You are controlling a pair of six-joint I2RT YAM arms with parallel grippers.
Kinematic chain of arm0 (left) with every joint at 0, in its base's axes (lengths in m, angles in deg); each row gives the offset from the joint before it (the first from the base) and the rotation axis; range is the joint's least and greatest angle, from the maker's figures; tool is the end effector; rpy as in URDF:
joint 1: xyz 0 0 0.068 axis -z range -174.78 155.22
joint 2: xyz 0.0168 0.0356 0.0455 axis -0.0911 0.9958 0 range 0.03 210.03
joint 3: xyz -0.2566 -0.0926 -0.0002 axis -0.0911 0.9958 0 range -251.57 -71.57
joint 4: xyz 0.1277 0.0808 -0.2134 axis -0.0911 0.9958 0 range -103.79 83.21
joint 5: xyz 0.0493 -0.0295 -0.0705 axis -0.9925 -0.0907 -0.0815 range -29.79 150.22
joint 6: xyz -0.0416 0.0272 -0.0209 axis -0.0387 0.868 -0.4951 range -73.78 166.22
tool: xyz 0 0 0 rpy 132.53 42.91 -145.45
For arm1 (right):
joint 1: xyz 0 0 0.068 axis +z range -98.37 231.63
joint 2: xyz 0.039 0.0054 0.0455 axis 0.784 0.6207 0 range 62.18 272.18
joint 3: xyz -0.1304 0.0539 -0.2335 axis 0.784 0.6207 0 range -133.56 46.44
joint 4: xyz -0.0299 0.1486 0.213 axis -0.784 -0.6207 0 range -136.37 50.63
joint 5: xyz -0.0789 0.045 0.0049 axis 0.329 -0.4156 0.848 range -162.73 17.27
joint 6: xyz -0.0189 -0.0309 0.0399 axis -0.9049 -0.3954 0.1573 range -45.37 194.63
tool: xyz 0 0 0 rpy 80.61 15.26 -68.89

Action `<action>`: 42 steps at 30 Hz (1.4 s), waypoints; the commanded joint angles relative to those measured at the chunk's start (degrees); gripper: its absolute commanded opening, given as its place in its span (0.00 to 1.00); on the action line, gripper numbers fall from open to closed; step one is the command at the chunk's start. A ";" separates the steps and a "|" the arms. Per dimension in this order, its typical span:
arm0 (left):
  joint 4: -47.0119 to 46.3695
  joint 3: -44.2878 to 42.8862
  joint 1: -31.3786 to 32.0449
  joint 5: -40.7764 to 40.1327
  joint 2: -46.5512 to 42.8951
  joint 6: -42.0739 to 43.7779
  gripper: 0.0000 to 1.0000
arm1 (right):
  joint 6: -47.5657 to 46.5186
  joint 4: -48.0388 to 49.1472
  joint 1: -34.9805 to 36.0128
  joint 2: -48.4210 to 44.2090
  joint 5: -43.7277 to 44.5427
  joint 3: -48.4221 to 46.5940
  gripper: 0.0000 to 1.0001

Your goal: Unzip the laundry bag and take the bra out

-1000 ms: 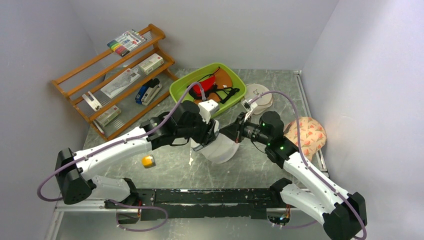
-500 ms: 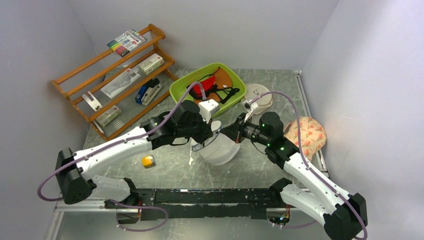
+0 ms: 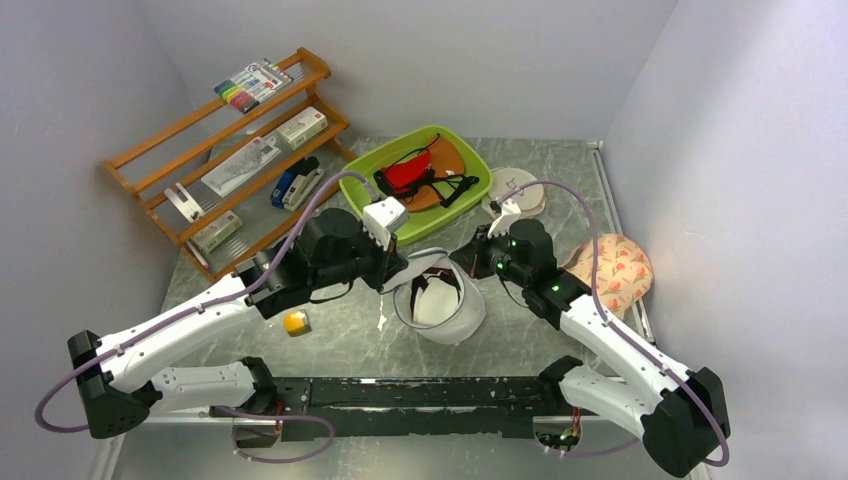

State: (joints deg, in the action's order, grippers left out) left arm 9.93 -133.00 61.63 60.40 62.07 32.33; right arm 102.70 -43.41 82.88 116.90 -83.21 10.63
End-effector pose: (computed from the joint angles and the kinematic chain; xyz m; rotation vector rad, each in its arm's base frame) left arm 0.1337 -0.2013 0.3589 0.7578 1.9419 -0.7769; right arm 0.1840 0.1192 0.2639 -0.1823 2.0573 0.8403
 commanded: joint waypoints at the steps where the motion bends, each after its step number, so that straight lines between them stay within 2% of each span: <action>1: 1.43 -1.05 -0.06 -2.01 -0.96 0.83 0.07 | -3.34 -0.29 -0.84 0.72 0.11 -1.80 0.00; 4: 0.70 -0.14 -0.06 -1.50 -1.24 0.25 0.07 | -4.46 0.54 -0.83 -1.44 -2.89 -0.72 0.00; 5: 0.89 -0.03 -0.12 -1.88 -1.15 -0.26 0.10 | -4.52 1.05 -0.83 -2.42 -4.15 -0.28 0.00; 9: 1.98 0.22 -0.13 -3.07 1.29 -0.74 0.34 | -4.73 4.93 -0.83 -5.04 -10.77 1.41 0.00; 12: 2.98 -1.84 -0.06 -1.74 5.47 -1.64 0.47 | -4.70 4.95 -0.85 -4.42 -15.65 0.26 0.00; 15: 2.23 -3.57 -0.07 2.51 9.52 -0.61 0.55 | -5.43 4.87 -0.68 -3.59 -19.90 -0.29 0.00; 17: 2.30 -5.05 -0.06 2.64 11.59 -0.80 0.59 | -5.19 5.09 -0.59 -4.05 -20.26 0.06 0.00; 21: 2.70 -7.30 -0.04 2.75 14.14 0.35 0.55 | -3.86 6.86 -0.48 -5.59 -20.74 0.82 0.00; 23: 3.10 -8.45 -0.06 2.27 14.77 0.92 0.46 | -4.08 6.54 -0.42 -5.38 -20.99 0.27 0.00; 25: 4.48 -9.91 -0.04 2.10 14.99 1.67 0.33 | -4.79 4.11 -0.40 -4.96 -20.31 -1.04 0.00; 30: 4.06 -8.03 -0.01 1.68 9.14 4.91 0.20 | -9.02 -1.23 -0.39 -4.92 -15.85 -1.94 0.00; 32: 4.27 -6.97 -0.06 2.62 6.18 6.47 0.09 | -9.73 -1.99 -0.39 -4.83 -14.76 -2.31 0.00; 42: 1.49 -4.55 -0.06 14.26 -4.85 17.14 0.07 | -14.65 1.64 -0.40 2.57 -18.72 -3.53 0.00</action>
State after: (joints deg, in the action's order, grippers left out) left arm 15.09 -137.61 61.65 68.25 61.64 44.11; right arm 92.38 -41.24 83.10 116.76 -102.32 8.03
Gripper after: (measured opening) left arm 0.091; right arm 0.007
